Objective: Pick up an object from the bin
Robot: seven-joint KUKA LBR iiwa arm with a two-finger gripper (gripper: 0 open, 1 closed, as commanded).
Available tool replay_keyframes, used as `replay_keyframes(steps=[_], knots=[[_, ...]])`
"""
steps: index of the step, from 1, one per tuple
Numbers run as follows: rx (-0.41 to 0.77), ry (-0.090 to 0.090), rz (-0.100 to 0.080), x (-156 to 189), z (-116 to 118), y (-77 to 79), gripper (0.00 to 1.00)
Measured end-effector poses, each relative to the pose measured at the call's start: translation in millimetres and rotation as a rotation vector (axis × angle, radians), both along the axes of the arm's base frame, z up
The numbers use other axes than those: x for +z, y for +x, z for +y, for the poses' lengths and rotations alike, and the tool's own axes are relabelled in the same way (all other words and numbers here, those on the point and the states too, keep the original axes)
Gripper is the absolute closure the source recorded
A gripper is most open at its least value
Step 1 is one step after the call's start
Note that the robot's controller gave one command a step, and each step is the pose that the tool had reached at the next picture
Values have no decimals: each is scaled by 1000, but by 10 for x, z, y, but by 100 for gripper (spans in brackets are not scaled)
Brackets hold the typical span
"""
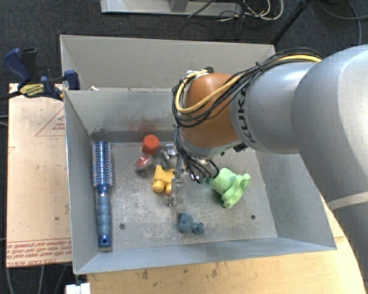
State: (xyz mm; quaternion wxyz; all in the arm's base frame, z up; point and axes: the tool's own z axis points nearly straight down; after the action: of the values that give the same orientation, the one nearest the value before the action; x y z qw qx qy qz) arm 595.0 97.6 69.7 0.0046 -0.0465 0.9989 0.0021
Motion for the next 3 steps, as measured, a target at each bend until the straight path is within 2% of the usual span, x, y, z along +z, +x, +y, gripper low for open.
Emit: replay_keyframes(steps=[1,2,3], knots=[[3,0,-2,49,13,9,100],[-194,1,1,43,-127,420,100],[-150,0,-1,1490,106,-125,100]])
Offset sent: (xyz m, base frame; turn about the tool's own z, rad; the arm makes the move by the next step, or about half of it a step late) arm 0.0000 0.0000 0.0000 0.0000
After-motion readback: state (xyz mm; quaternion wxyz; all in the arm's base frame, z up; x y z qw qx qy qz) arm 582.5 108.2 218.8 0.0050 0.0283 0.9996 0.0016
